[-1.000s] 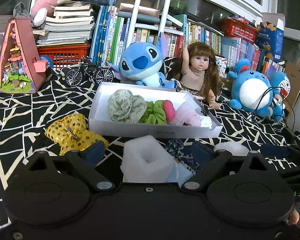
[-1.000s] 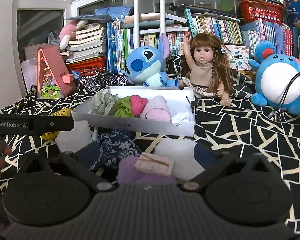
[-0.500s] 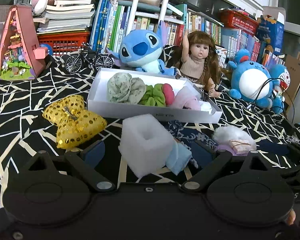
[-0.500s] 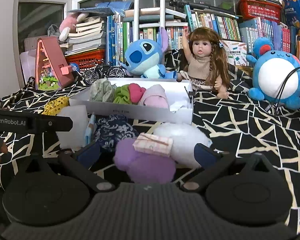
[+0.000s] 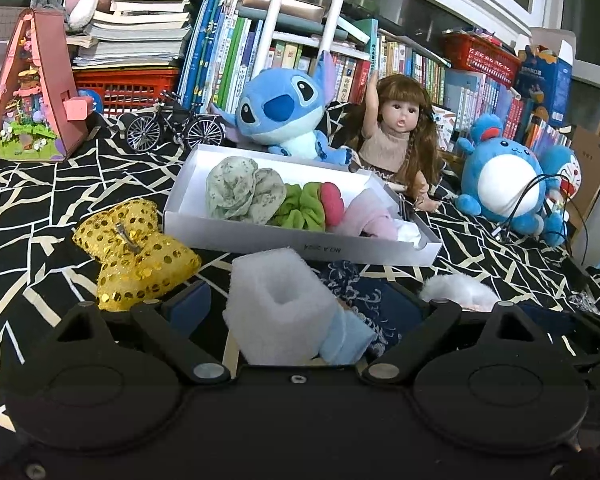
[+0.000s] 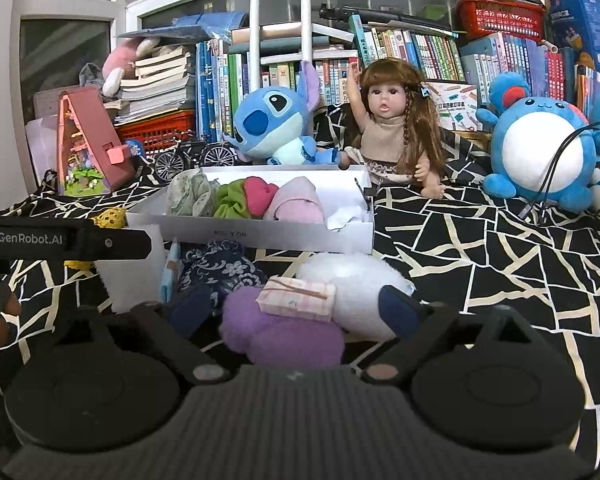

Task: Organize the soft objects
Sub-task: 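Grasp the white foam block with the left tool while the right tool grasps the pink tagged cloth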

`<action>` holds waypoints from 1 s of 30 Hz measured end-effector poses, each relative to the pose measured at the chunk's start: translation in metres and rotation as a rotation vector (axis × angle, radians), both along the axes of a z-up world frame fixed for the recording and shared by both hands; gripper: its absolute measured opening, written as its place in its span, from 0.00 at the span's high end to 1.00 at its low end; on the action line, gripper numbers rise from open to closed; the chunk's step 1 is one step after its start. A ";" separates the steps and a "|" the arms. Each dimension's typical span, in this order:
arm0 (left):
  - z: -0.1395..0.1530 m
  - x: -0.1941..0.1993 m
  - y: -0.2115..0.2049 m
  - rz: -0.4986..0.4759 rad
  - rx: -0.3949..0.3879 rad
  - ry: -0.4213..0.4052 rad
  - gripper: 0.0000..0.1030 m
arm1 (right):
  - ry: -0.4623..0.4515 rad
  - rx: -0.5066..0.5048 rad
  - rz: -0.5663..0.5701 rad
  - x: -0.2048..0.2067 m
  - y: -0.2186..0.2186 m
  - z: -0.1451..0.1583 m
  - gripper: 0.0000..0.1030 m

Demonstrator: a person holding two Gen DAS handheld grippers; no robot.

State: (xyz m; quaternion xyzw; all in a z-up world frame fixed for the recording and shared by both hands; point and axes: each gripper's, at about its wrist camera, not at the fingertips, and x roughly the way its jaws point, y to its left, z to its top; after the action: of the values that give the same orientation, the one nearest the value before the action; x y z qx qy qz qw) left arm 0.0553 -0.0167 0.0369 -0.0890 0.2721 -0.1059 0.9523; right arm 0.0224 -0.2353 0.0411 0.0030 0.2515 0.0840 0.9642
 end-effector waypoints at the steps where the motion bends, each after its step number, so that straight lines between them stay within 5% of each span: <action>1: 0.000 0.000 -0.001 -0.001 0.000 -0.002 0.17 | -0.001 0.000 0.001 0.000 0.001 0.000 0.10; 7: -0.004 0.001 -0.003 -0.014 0.007 -0.008 0.28 | -0.008 -0.022 -0.004 0.002 0.006 -0.001 0.17; 12: -0.007 -0.001 -0.002 -0.023 0.011 -0.020 0.56 | -0.013 -0.016 -0.022 0.004 0.005 -0.001 0.24; 16: -0.007 -0.002 -0.002 -0.019 0.026 -0.026 0.55 | -0.004 -0.003 -0.036 0.008 0.002 -0.002 0.27; 20: -0.008 -0.003 -0.006 0.005 0.065 -0.052 0.26 | -0.002 -0.002 -0.037 0.010 0.002 -0.003 0.31; 26: -0.011 0.005 -0.009 0.020 0.053 -0.034 0.29 | -0.014 -0.016 -0.043 0.010 0.004 -0.003 0.47; 30: -0.012 0.008 -0.007 0.024 0.036 -0.023 0.51 | -0.018 -0.007 -0.047 0.009 0.002 -0.002 0.53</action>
State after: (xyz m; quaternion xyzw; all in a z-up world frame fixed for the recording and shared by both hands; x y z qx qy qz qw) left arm 0.0637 -0.0235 0.0247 -0.0736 0.2617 -0.0906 0.9581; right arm 0.0314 -0.2332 0.0393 0.0047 0.2429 0.0606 0.9681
